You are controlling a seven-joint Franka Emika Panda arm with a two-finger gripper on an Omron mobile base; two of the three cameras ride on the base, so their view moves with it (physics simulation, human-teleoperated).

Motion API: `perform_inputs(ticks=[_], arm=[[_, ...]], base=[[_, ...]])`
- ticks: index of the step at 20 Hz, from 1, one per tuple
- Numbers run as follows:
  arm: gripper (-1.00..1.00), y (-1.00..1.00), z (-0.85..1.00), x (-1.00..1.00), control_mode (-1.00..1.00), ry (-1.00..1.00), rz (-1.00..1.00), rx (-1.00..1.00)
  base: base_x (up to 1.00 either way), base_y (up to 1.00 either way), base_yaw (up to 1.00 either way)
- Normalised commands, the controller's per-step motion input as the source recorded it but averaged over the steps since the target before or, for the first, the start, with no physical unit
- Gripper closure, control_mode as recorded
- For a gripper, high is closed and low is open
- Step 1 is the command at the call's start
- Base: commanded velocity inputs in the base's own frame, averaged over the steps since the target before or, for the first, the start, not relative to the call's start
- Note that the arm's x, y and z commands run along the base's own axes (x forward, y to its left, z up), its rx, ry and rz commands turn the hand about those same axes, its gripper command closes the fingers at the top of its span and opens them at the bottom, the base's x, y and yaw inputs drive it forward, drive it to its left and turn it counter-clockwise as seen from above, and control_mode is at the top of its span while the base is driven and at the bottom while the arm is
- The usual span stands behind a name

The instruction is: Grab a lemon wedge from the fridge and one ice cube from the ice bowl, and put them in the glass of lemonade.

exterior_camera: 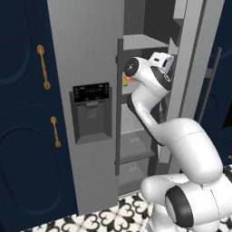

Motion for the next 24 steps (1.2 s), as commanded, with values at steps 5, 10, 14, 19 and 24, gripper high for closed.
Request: perform_inputs(ticks=[5, 10, 14, 19, 24], arm=[[-1.0, -0.13, -0.34, 0.35, -1.0, 0.01, 0.0, -0.02], [-1.0, -0.51, -0.18, 0.39, -1.0, 0.0, -0.04, -0.03], [-1.0, -1.0, 0.0, 0.0, -1.0, 0.0, -0.12, 0.0], [-1.0, -1.0, 0.0, 0.0, -1.0, 0.0, -0.13, 0.01], [-1.0, -1.0, 0.0, 0.0, -1.0, 0.0, -0.11, 0.0]], base=[[0.0, 0.0, 0.0], [0.0, 0.0, 0.0], [0.0, 0.0, 0.0], [0.0, 0.0, 0.0], [0.0, 0.0, 0.0]])
